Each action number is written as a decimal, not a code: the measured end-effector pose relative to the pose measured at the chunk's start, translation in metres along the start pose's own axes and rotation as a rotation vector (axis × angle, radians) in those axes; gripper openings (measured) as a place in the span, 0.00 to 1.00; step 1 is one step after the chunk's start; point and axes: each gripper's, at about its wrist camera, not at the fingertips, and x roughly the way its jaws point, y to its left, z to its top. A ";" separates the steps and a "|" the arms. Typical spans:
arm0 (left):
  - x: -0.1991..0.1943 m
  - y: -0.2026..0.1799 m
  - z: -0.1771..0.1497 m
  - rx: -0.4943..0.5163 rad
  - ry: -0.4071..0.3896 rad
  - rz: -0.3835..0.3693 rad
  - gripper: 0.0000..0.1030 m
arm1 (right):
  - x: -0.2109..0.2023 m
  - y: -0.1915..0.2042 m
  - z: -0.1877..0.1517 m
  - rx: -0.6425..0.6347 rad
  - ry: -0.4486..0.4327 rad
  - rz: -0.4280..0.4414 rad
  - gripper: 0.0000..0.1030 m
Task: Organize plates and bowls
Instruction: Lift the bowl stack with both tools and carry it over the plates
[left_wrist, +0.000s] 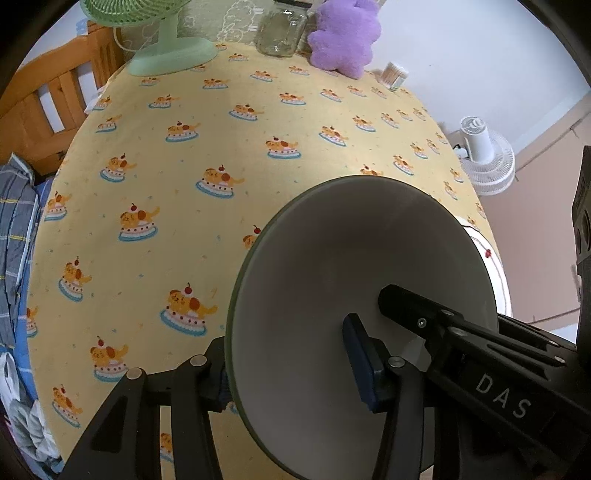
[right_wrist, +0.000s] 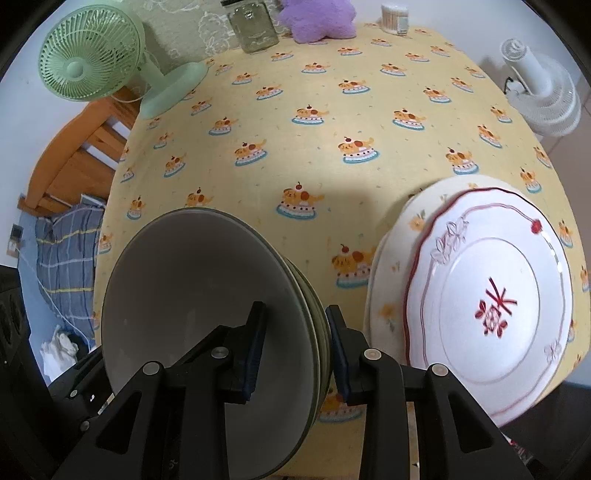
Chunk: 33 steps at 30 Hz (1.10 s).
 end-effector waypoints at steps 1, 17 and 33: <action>-0.004 -0.001 -0.001 0.006 -0.003 -0.002 0.49 | -0.004 0.001 -0.002 0.006 -0.008 -0.003 0.35; -0.035 -0.046 -0.003 0.051 -0.107 0.060 0.48 | -0.050 -0.019 -0.008 0.010 -0.092 0.052 0.35; -0.031 -0.127 -0.004 -0.049 -0.188 0.095 0.48 | -0.092 -0.084 0.014 -0.119 -0.127 0.094 0.35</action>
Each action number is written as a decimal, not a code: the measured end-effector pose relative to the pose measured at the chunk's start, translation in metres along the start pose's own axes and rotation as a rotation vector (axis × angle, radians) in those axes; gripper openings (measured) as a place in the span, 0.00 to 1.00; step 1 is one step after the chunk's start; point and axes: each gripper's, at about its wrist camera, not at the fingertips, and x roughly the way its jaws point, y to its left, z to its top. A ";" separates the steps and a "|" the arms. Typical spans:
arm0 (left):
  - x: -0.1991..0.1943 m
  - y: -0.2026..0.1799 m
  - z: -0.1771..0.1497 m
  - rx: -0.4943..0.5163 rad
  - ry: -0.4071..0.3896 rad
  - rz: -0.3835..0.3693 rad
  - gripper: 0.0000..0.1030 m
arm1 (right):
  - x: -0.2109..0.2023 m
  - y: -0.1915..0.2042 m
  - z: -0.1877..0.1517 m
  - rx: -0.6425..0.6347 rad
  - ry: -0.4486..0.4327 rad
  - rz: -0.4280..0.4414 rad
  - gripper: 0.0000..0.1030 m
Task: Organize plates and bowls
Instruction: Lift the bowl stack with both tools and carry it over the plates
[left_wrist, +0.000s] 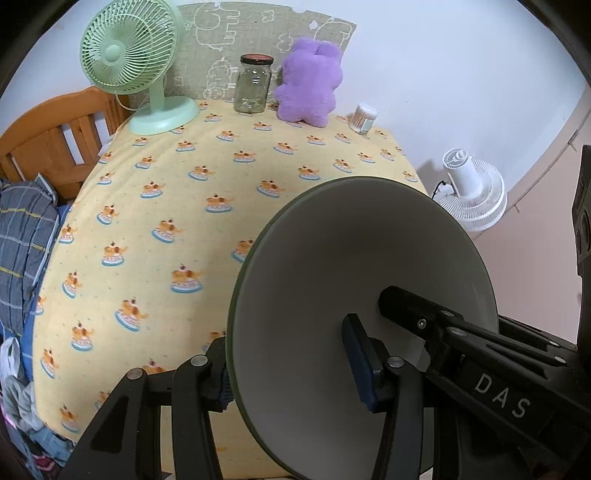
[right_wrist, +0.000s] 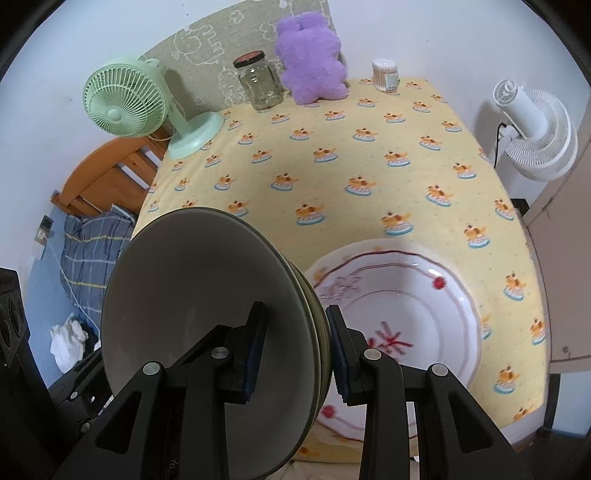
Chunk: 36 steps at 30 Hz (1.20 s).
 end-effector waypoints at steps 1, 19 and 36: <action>0.001 -0.004 -0.001 -0.003 0.000 0.000 0.48 | -0.002 -0.006 0.000 -0.003 0.002 0.001 0.35; 0.044 -0.058 -0.019 -0.070 0.069 -0.026 0.48 | 0.001 -0.080 -0.003 -0.013 0.072 -0.034 0.35; 0.072 -0.059 -0.012 -0.087 0.147 -0.019 0.48 | 0.031 -0.096 0.005 0.012 0.149 -0.040 0.35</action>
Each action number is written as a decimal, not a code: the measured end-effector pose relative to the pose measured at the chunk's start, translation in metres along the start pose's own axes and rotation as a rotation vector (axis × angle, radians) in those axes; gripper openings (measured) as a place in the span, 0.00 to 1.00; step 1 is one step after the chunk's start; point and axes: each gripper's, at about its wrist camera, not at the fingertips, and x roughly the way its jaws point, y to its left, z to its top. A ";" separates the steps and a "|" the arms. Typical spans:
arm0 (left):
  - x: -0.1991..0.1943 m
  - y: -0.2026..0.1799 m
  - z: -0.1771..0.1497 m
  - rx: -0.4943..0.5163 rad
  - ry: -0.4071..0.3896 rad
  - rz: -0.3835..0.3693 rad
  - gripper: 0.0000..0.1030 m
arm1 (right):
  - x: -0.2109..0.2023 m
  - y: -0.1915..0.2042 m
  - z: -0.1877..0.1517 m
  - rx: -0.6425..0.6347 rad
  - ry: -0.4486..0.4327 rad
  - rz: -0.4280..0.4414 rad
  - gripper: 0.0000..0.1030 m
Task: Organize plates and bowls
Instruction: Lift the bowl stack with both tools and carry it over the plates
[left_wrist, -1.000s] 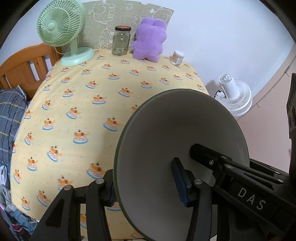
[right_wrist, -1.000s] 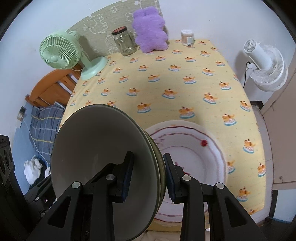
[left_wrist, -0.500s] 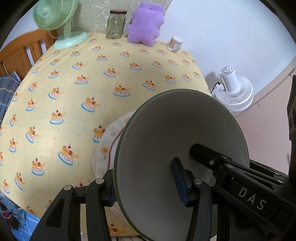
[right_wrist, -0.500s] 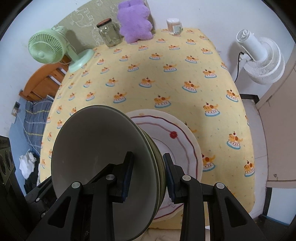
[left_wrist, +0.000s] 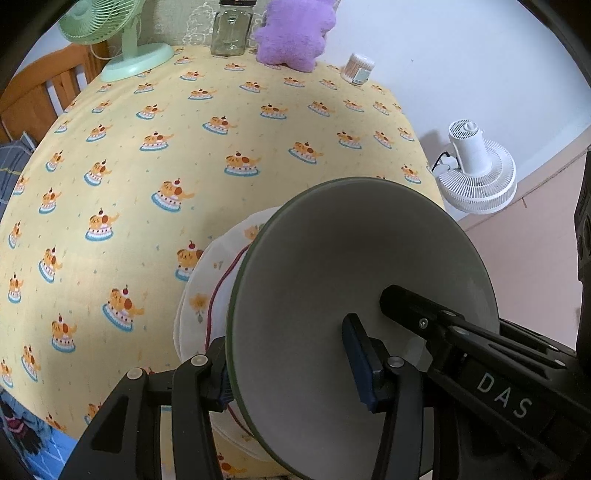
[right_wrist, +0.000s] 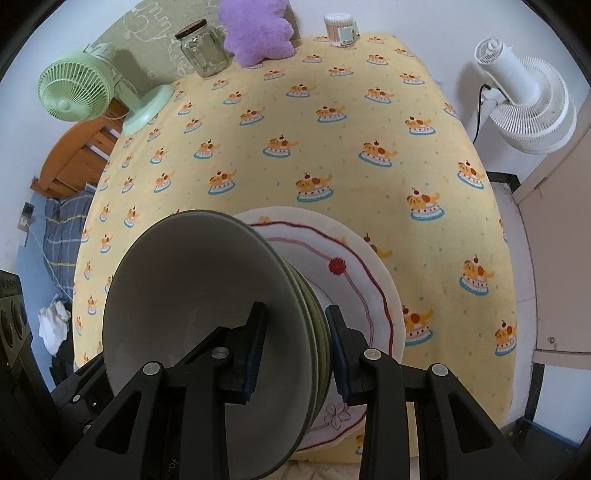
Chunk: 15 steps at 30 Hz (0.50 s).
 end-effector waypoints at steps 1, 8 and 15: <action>0.001 0.000 0.001 0.003 0.001 -0.001 0.48 | 0.000 0.000 0.001 0.004 -0.002 -0.001 0.35; 0.002 -0.002 0.002 0.002 0.008 -0.007 0.48 | 0.000 -0.004 0.004 0.012 0.000 -0.008 0.35; 0.002 -0.002 -0.004 -0.023 -0.014 0.006 0.53 | -0.001 -0.008 0.001 -0.014 -0.026 0.027 0.35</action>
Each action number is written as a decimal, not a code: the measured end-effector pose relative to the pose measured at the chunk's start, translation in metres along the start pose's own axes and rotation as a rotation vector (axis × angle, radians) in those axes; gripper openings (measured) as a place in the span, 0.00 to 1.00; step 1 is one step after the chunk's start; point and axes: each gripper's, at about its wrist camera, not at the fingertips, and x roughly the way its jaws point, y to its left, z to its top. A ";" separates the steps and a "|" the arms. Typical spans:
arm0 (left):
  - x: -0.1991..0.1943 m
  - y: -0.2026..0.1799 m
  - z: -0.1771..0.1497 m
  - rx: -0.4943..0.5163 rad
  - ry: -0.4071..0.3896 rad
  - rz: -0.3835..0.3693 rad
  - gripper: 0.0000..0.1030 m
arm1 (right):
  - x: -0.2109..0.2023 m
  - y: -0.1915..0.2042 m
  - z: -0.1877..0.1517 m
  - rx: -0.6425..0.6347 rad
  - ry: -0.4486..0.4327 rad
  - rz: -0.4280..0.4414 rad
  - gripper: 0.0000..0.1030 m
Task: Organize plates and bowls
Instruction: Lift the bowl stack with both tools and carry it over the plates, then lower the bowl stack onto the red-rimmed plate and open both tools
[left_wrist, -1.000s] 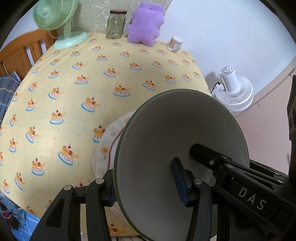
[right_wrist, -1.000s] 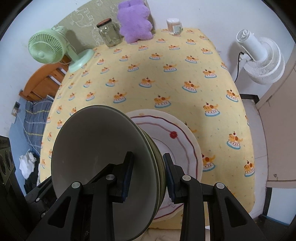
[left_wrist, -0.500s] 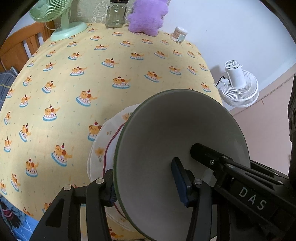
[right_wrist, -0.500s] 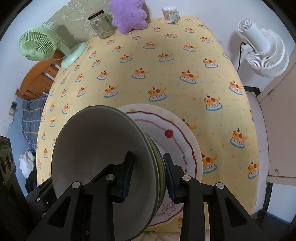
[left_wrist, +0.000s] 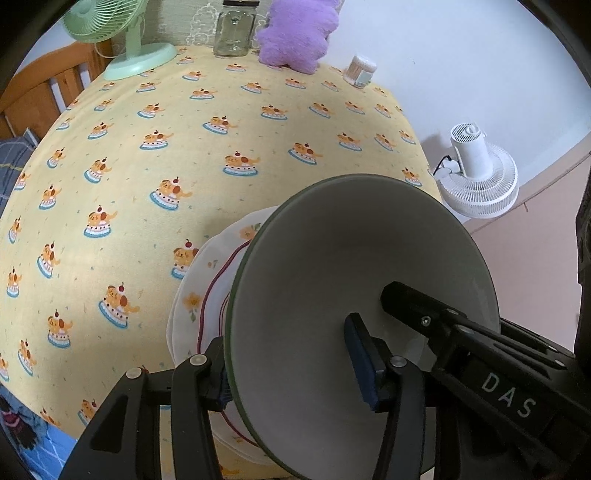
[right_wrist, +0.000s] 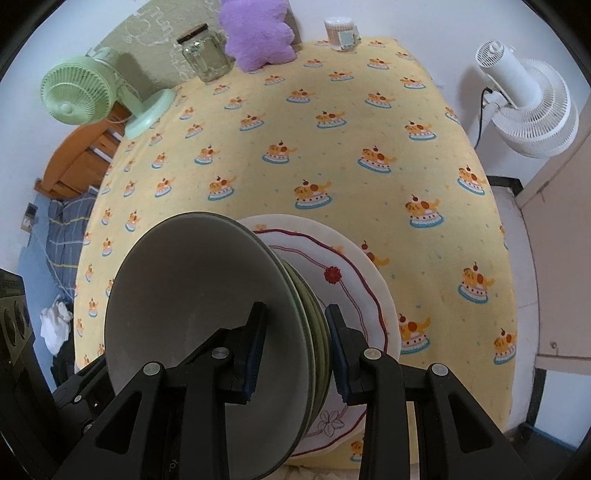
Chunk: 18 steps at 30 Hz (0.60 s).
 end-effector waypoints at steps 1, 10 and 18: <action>0.000 0.000 -0.001 0.000 -0.006 0.007 0.56 | -0.001 -0.001 -0.001 -0.005 -0.010 0.003 0.38; -0.012 0.005 -0.011 -0.004 -0.018 0.069 0.83 | -0.015 -0.011 -0.014 -0.004 -0.064 -0.071 0.73; -0.057 0.020 -0.013 0.108 -0.140 0.091 0.85 | -0.046 0.022 -0.030 -0.012 -0.189 -0.125 0.74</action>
